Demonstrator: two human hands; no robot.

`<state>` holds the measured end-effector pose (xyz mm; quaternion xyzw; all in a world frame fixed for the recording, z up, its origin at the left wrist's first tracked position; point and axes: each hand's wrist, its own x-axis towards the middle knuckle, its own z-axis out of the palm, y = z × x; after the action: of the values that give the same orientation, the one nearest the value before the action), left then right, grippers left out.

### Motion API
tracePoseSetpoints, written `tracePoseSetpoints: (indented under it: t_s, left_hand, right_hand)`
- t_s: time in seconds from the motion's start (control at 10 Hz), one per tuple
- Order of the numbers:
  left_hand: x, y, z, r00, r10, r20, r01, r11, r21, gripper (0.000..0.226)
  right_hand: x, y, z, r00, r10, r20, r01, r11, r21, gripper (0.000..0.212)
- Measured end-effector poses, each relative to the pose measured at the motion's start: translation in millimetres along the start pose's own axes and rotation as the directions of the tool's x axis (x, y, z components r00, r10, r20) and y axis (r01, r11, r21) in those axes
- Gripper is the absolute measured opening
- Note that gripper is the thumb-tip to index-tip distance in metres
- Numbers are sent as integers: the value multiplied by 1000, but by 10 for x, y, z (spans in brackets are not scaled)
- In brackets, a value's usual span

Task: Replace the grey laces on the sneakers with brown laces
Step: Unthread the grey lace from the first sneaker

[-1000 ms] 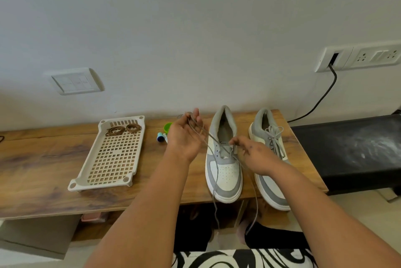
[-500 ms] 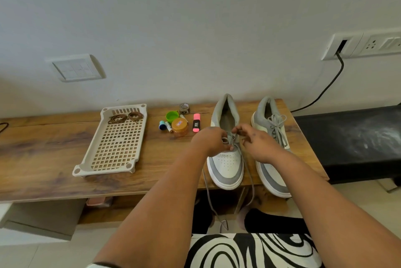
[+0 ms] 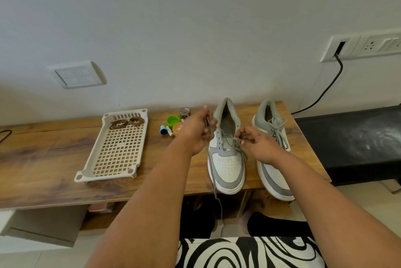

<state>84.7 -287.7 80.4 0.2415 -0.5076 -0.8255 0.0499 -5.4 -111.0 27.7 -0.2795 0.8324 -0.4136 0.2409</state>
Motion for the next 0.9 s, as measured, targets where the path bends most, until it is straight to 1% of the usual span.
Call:
tracePoseSetpoints:
  t_s: [0.1,0.2,0.3,0.4,0.5,0.6,0.7,0.8,0.9]
  left_hand:
    - [30,-218,-48,967,224,121,-189,313,931,36]
    - [89,-314,-20,979,93,179,-191,132,973,47]
    - [150,-358,39,990,56,128,-122,-97,988,38]
    - [186,-400,49,988,113,107,-107,-12,994,29]
    - [165,-406,70,974,182,137,-176,219,960,23]
    - [135,-363,113,949,272,157,-263,413,872,19]
    - [103,-241,131,869,485,93,-347,466,814,17]
    - [-18,-79,211,837,526,-153,-383,761,524,22]
    - [-56,0,159,818,497,-290,-357,833,422,21]
  right_hand:
    - [8,-2,3,1000,-7,-1,7,1000,-10,22]
    - [0,-4,5,1000,-22,-6,22,999,-33,20]
    - [-17,-9,9,998,-50,-39,47,996,-79,13]
    - [-19,-1,18,996,-67,-54,63,995,-77,12]
    - [-4,-6,33,996,-68,-64,67,997,-26,11]
    - [3,-15,26,992,-67,-108,70,997,29,11]
    - [-1,-7,14,992,-31,-124,45,993,112,10]
    - [0,-30,4,991,18,-134,-3,994,110,16]
    - [25,-22,1,991,26,-128,-16,997,73,21]
